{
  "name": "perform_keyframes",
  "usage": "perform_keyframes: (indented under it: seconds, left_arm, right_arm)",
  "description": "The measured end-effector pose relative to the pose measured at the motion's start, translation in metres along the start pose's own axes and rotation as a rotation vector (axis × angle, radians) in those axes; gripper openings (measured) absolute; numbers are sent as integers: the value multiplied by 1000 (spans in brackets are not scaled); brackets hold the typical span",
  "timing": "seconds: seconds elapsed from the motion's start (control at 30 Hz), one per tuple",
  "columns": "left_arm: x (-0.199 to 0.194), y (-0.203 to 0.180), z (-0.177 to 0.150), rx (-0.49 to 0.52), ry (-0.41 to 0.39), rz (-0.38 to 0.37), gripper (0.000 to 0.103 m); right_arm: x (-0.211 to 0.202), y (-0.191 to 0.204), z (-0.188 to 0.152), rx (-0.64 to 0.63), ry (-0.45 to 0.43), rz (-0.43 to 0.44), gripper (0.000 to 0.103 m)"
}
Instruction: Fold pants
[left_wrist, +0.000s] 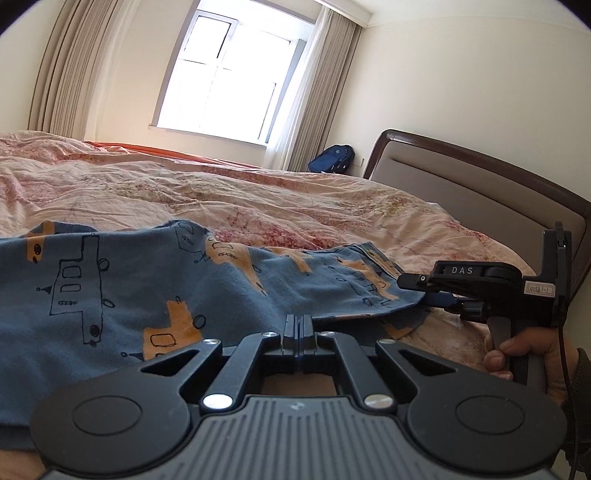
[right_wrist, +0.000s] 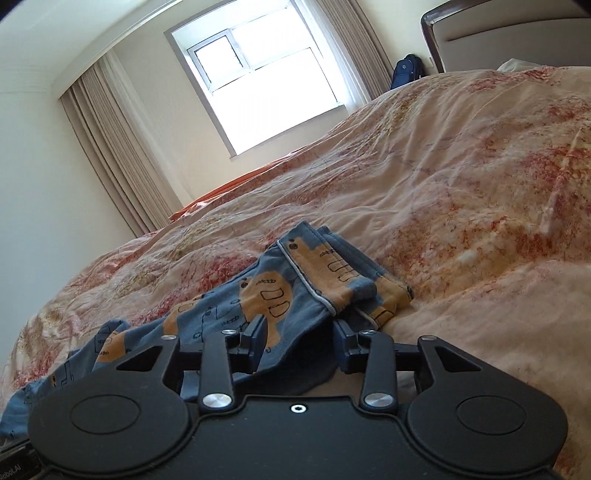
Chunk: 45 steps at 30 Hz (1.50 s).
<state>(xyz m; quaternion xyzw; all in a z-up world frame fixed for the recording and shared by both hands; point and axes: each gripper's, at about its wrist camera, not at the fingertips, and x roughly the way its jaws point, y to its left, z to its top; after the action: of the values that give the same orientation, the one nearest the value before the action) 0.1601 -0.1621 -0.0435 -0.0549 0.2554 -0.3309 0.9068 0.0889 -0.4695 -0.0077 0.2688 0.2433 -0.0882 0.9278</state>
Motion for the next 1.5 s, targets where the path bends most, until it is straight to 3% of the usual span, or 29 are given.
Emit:
perform_keyframes:
  seconds: [0.13, 0.17, 0.2, 0.23, 0.43, 0.63, 0.67, 0.73, 0.8, 0.83, 1.0, 1.13, 1.27, 1.4, 1.5]
  left_arm:
    - [0, -1, 0, 4, -3, 2, 0]
    - [0, -1, 0, 4, -3, 2, 0]
    - [0, -1, 0, 5, -3, -1, 0]
    - [0, -2, 0, 7, -3, -6, 0]
    - [3, 0, -1, -3, 27, -42, 0]
    - [0, 6, 1, -35, 39, -21, 3]
    - [-2, 6, 1, -30, 34, -11, 6]
    - [-9, 5, 1, -23, 17, 9, 33]
    - [-18, 8, 2, -33, -3, 40, 55]
    - [-23, 10, 3, -42, -14, 61, 65]
    - [-53, 40, 12, -112, -78, 210, 90]
    - [-88, 88, 15, -191, -142, 391, 94]
    - [-120, 146, 8, -316, -155, 548, 95]
    - [-142, 189, -4, -464, -114, 534, 95]
    - [-169, 190, -13, -478, -161, 475, 97]
  right_arm:
    - [10, -4, 14, 45, -41, -49, 40]
    - [13, -6, 18, 58, -48, -68, 35]
    - [16, -7, 21, 60, -48, -88, 17]
    - [18, -7, 24, 45, -51, -105, 6]
    - [-1, -2, 26, -93, -161, -192, 6]
    - [11, -11, 8, -110, -94, -232, 10]
    - [11, -11, 7, -110, -98, -233, 14]
    - [10, -9, 7, -118, -104, -237, 26]
    - [6, -4, 6, -147, -108, -242, 55]
    - [4, -2, 5, -164, -110, -240, 59]
    - [-10, 25, -5, -310, -129, -202, 100]
    - [-13, 62, -12, -430, -130, -91, 102]
    - [2, 107, -18, -452, -105, 61, 102]
    - [36, 167, -24, -448, -25, 224, 102]
    - [63, 209, -28, -459, 44, 311, 102]
